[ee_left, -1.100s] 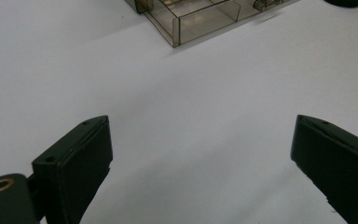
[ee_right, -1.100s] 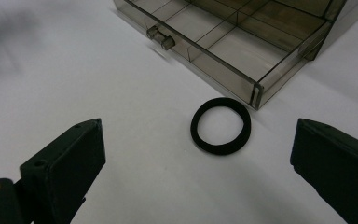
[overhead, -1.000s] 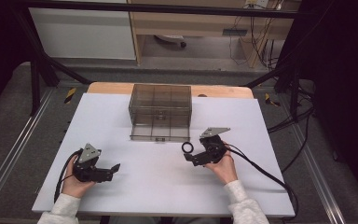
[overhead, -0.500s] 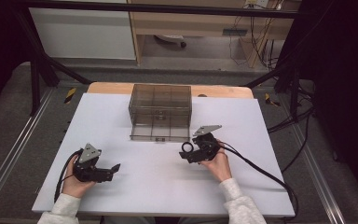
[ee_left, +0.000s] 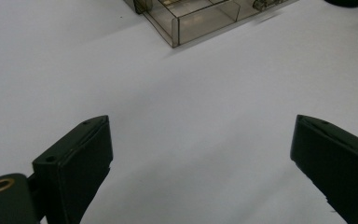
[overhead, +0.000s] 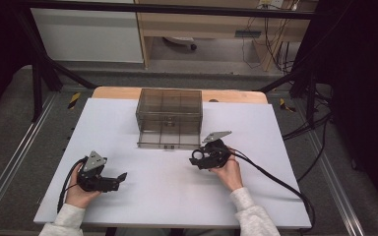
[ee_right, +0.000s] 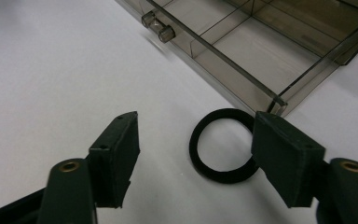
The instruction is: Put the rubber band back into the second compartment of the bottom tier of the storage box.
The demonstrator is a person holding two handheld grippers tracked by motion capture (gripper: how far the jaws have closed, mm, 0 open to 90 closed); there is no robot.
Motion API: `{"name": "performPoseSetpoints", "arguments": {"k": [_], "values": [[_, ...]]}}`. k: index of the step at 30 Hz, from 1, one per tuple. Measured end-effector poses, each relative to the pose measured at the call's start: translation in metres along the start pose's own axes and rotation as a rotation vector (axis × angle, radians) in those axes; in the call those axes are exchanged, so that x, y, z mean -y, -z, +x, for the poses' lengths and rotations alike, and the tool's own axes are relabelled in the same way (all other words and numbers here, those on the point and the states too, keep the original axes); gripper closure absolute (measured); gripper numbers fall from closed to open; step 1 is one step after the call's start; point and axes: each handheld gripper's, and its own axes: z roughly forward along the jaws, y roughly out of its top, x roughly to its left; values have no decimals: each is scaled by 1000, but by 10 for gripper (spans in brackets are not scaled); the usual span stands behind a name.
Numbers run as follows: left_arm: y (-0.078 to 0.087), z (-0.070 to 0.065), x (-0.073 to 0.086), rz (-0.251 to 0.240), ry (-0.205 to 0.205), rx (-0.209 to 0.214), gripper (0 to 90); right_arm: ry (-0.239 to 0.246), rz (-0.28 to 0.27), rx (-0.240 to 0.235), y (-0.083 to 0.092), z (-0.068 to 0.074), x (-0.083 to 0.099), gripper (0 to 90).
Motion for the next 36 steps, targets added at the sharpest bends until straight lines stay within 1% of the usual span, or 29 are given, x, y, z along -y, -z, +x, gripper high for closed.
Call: {"name": "performPoseSetpoints", "arguments": {"k": [3, 7, 11, 13, 16, 19, 22, 24, 26, 30, 36], "values": [[0, 0, 0, -2, 2, 0, 56, -4, 2, -1, -1, 1, 1, 395], [0, 1, 0, -2, 5, -1, 56, -3, 15, -1, -5, 1, 2, 430], [-1, 1, 0, 0, 4, -1, 56, 6, 20, 5, -6, 1, 3, 486], [-1, 1, 0, 3, 3, -1, 56, 5, 22, 4, -6, 0, 3, 527], [-1, 1, 1, 3, 4, 0, 56, 6, 22, 8, -7, 0, 3, 573], [0, 2, 1, 2, 5, 0, 56, 5, 33, 15, -8, -1, 3, 610], [0, 2, 1, 3, 3, 0, 56, 2, 34, 11, -10, -2, 4, 633], [-1, 2, 0, 2, 5, 1, 58, 1, 30, 6, -10, -3, 4, 673], [0, 1, 1, 2, 5, 2, 58, -1, 27, 4, -10, -3, 3, 686], [-1, 1, 1, 3, 4, 1, 58, 6, 34, 16, -11, -3, 4, 698], [-1, 2, 1, 3, 3, 1, 59, 13, 40, 25, -12, -2, 5, 751]]}}
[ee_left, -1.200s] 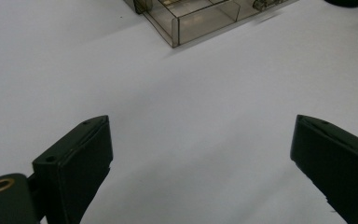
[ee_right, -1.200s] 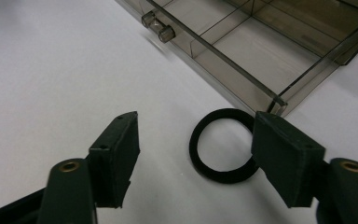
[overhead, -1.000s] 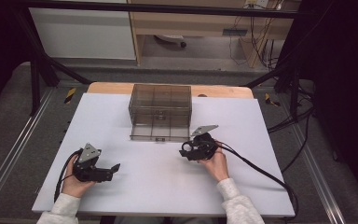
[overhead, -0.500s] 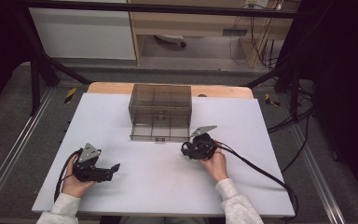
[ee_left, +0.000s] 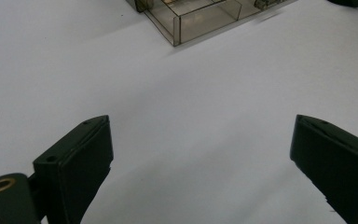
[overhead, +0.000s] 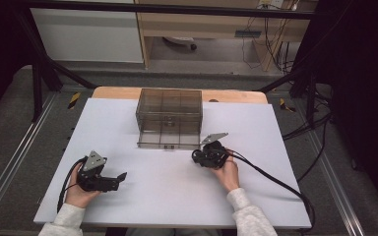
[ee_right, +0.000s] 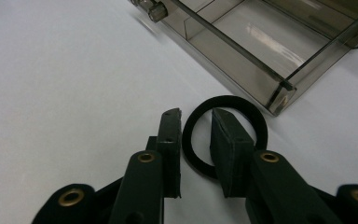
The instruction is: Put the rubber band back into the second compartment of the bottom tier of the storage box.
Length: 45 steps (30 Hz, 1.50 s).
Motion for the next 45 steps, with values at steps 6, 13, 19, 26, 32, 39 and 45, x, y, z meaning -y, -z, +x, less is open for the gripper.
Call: {"name": "performPoseSetpoints", "arguments": {"k": [6, 13, 19, 26, 32, 39, 45], "values": [[0, -1, 0, 1, -2, -1, 60, 4, 5, 2, 1, 1, 0, 794], [0, -1, 0, 3, -2, -1, 60, 18, 7, 7, 1, 2, 1, 839], [-1, -1, 0, 2, -4, 1, 60, 24, 5, 2, 1, 2, 1, 862], [-1, -1, -1, 1, -6, 2, 60, 31, 1, 16, 4, 3, 0, 867], [-1, -2, -1, 1, -7, 3, 60, 35, -10, 15, 10, 4, -2, 867], [0, -2, -1, -2, -7, 4, 61, 44, -25, 15, 17, 7, -4, 867], [-1, -2, -1, 0, -9, 6, 61, 49, -42, 8, 25, 9, -6, 866]]}}
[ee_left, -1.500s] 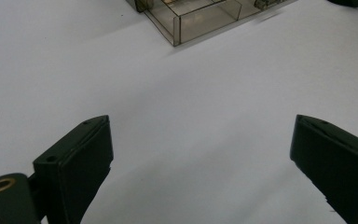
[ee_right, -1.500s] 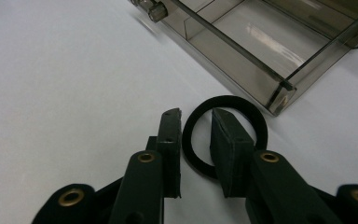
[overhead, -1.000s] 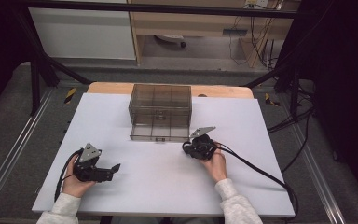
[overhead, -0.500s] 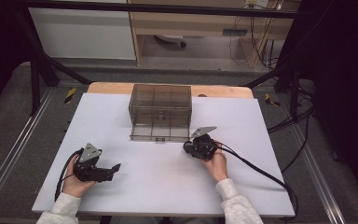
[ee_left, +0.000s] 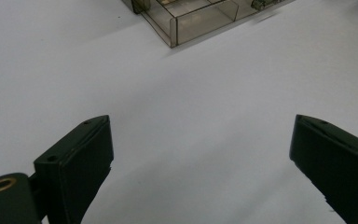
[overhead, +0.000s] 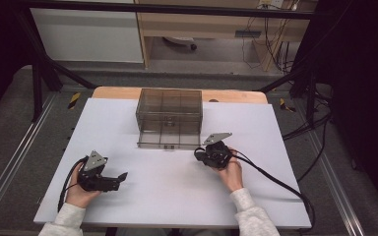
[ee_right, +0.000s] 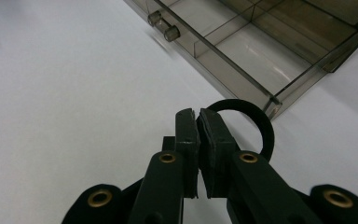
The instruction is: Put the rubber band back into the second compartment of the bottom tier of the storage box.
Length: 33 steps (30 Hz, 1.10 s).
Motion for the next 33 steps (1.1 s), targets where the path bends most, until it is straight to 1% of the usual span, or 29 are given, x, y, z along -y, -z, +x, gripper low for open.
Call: {"name": "performPoseSetpoints", "arguments": {"k": [6, 11, 16, 24, 27, 33], "values": [[0, 0, 0, -1, -1, 1, 61, -1, -13, 1, 5, 1, -2, 865], [0, 0, 0, 1, -2, 0, 61, -3, -10, -7, 7, 2, -2, 865], [0, 0, 0, 1, 0, 0, 61, 0, -25, -6, 8, 2, -4, 865], [0, 1, 0, 1, 0, -2, 61, 2, -20, -14, 8, 3, -5, 864], [0, 0, -1, 2, -3, -3, 61, 6, -34, -12, 10, 3, -7, 864], [0, 0, -1, 1, -3, -2, 61, 2, -44, -11, 13, 2, -9, 864]]}}
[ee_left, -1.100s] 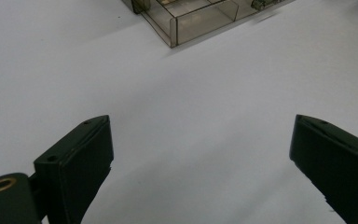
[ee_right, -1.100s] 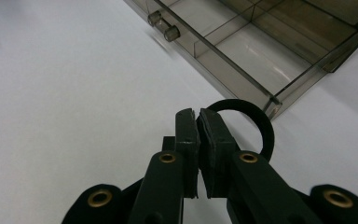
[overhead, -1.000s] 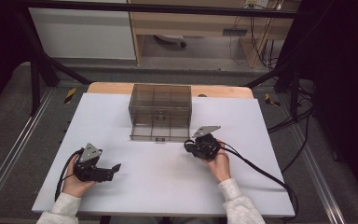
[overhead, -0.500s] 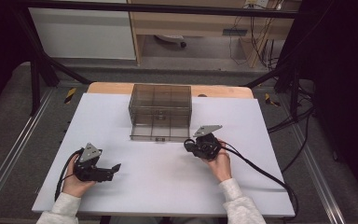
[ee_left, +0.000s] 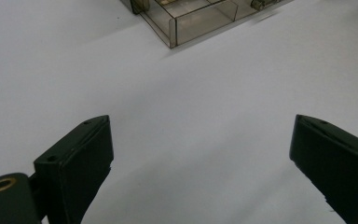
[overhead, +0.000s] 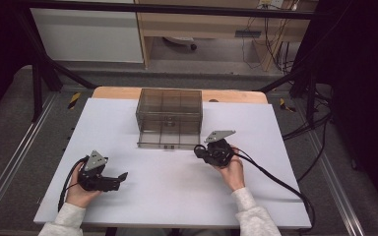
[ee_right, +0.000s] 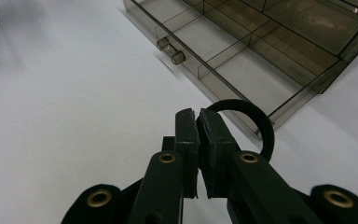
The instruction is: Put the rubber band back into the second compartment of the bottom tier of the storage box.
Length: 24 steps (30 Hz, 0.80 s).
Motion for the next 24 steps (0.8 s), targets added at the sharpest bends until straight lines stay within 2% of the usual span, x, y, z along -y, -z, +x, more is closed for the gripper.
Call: {"name": "performPoseSetpoints", "arguments": {"k": [15, 24], "values": [[-1, 0, 0, 3, 0, -1, 61, 3, -22, 6, 5, 0, -8, 864], [-1, 1, 0, 3, 2, 1, 61, 5, -34, -1, 1, 3, -16, 863]]}}
